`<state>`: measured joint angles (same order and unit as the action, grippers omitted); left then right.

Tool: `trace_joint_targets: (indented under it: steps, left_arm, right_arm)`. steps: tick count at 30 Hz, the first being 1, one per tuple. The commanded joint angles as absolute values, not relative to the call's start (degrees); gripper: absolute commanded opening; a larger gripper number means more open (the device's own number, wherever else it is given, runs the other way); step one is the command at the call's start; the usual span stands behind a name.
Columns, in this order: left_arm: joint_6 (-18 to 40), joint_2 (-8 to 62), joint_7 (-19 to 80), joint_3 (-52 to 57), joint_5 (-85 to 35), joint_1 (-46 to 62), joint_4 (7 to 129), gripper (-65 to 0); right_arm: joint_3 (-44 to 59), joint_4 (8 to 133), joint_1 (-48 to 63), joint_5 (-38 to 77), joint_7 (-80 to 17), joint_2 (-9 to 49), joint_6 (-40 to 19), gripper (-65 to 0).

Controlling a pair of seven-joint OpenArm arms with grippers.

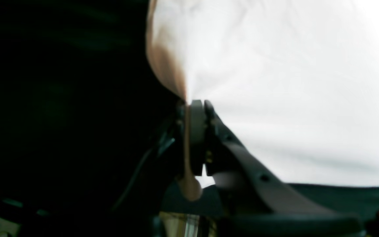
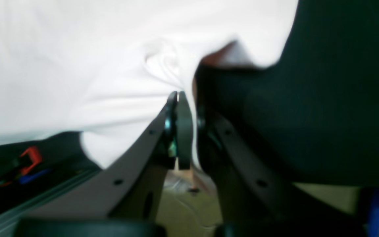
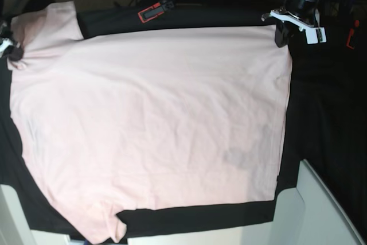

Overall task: Fold the T-shirt properly
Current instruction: 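Lift the corners and pull them back, folding the collar edge under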

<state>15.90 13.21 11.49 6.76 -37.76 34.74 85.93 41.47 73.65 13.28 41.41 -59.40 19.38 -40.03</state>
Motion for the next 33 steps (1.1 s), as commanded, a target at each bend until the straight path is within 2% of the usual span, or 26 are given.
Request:
trace_joint_targets:
  steps: [1, 11, 17, 22, 33]
  left_arm:
    - [15.4, 13.8, 11.2, 7.4, -38.3, 34.0, 87.6, -65.0]
    - [15.4, 11.8, 22.1, 12.2, -38.1, 26.6, 89.1, -65.0]
    - [15.0, 11.8, 23.0, 12.3, -38.1, 23.5, 88.8, -65.0]
    - [9.6, 12.1, 23.0, 11.6, -38.1, 21.7, 89.0, -65.0]
    - [9.5, 11.8, 27.0, 11.5, -38.0, 12.6, 82.3, -65.0]
  right_arm:
    - [41.4, 74.5, 12.1, 42.1, -58.2, 21.1, -40.0, -64.7]
    - [39.7, 74.2, 7.6, 42.1, -58.5, 23.3, -40.0, -64.6]
    - [35.0, 70.7, 3.1, 42.1, -58.4, 24.5, -40.0, -64.6]
    - [31.4, 64.9, -0.5, 42.1, -56.6, 26.2, -40.0, -64.7]
    - [24.8, 56.6, -8.0, 42.1, -53.2, 29.3, -40.0, -64.7]
